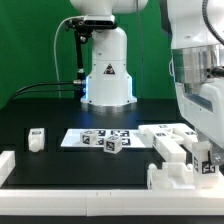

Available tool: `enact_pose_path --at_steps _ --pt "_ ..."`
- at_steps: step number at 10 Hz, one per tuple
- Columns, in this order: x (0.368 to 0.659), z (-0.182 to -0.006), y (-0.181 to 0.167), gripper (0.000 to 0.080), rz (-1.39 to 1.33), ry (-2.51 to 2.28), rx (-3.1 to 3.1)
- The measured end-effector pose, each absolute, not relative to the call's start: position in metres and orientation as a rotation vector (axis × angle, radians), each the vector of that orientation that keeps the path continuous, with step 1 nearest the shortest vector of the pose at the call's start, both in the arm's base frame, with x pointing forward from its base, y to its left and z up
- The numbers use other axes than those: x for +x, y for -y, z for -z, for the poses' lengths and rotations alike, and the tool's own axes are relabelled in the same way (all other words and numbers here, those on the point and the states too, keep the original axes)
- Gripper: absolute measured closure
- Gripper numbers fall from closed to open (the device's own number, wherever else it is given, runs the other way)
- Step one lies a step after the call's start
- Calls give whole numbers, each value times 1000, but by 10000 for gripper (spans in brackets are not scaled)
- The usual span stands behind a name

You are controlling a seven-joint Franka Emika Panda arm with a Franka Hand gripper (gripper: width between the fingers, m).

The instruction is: Assemble chair

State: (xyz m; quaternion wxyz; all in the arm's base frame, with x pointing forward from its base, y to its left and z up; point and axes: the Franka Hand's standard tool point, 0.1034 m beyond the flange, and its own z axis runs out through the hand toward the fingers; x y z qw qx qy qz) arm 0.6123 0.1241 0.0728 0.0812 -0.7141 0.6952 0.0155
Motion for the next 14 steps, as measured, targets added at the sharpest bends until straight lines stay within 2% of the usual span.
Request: enact_pose_path --at_steps 1,2,3,4,5,7,9,11,12,13,14 --pt "612 -72 -124 429 -36 -2018 -2197" --pt "611 -72 -127 247 -6 -1816 -2375" --pt "611 -73 -130 247 17 -1608 -2517" --pt "611 -77 -130 170 32 -1392 -2640" --pt "611 -75 -129 156 37 -1350 -2664" --pt "611 -74 -127 151 54 -1159 -2759" --pt "614 -75 -121 150 76 -664 -2981" --pt "618 -76 -121 150 79 -654 -2995" --pt "618 -76 -121 276 79 -654 -2995" --pt "618 -75 -121 276 74 -733 -2973" --pt "618 -75 -121 459 69 -840 -2944"
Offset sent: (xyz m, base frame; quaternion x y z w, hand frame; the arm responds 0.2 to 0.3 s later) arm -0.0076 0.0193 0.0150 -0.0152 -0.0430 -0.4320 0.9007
